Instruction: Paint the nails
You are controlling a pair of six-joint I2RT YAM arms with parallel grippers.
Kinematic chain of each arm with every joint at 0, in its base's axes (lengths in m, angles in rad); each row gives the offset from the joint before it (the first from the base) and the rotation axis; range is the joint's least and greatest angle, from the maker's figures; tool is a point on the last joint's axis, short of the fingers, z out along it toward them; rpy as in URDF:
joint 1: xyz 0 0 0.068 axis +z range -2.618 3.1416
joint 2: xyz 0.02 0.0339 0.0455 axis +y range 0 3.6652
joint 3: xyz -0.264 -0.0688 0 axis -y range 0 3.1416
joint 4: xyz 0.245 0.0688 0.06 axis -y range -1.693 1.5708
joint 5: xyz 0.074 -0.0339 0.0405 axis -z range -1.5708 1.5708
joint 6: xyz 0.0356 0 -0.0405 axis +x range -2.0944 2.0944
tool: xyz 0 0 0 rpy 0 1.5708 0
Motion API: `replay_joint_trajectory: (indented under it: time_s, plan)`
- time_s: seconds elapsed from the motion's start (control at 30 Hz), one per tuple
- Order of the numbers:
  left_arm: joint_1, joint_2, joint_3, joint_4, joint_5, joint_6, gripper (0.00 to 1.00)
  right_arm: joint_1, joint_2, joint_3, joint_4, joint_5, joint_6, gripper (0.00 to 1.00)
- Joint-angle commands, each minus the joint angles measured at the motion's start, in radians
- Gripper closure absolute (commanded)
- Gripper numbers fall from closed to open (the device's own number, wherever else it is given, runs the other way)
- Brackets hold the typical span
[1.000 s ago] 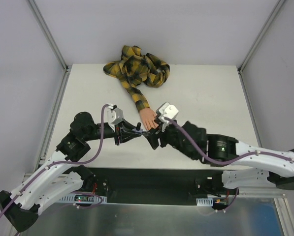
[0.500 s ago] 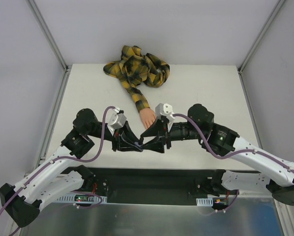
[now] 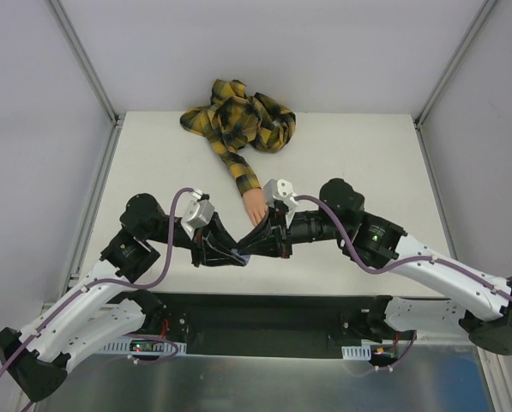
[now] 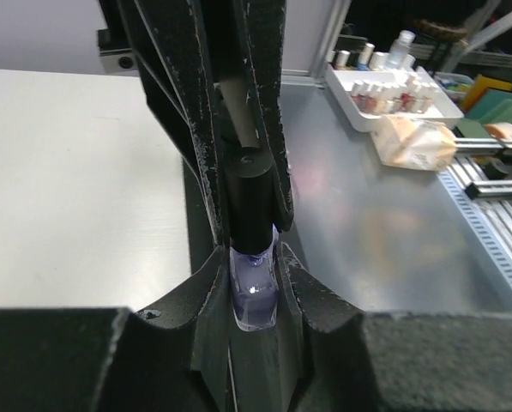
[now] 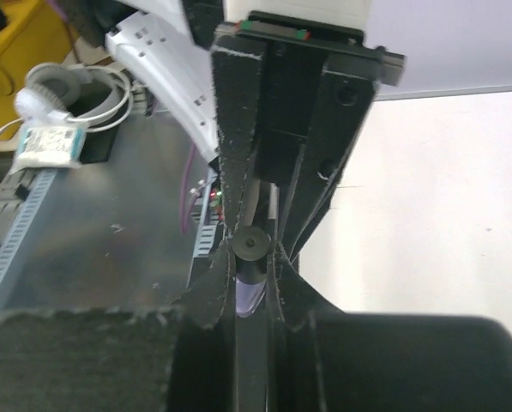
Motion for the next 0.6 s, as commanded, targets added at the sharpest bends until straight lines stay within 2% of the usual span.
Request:
replay_joint_trajectory:
  time_s: [0.0,0.03,0.07,0.13,0.17,0.2,0.27,0.33,0.53,0.57]
  plan:
    - [0.007,-0.064,0.015,-0.044,-0.34,0.113,1.0,0.06,-0.025,-0.052,0.064,0.223,0.044,0.99]
    - [0.01,-0.075,0.009,-0.052,-0.406,0.128,1.0,0.159,-0.025,-0.063,0.072,0.373,0.035,1.0]
    - [0.017,-0.102,0.003,-0.058,-0.486,0.137,1.0,0.231,-0.017,-0.071,0.078,0.821,0.013,1.0]
    - [0.019,-0.122,-0.006,-0.096,-0.676,0.171,1.0,0.409,0.07,-0.043,0.084,1.295,0.048,1.0]
    - [0.021,-0.133,-0.003,-0.115,-0.716,0.183,1.0,0.439,0.108,-0.013,0.069,1.538,0.103,0.99]
    - [0.021,-0.136,-0.002,-0.125,-0.743,0.194,1.0,0.462,0.153,0.062,0.042,1.622,0.145,1.0]
    - [0.019,-0.145,-0.005,-0.132,-0.795,0.203,1.0,0.489,0.262,0.145,-0.063,1.704,0.196,1.0]
    - [0.019,-0.148,-0.009,-0.132,-0.803,0.2,1.0,0.493,0.32,0.226,-0.132,1.697,0.257,1.0]
    - [0.019,-0.136,0.0,-0.132,-0.748,0.194,1.0,0.488,0.291,0.244,-0.166,1.606,0.233,0.99]
    - [0.019,-0.136,0.0,-0.132,-0.723,0.193,1.0,0.486,0.262,0.236,-0.166,1.583,0.216,0.94]
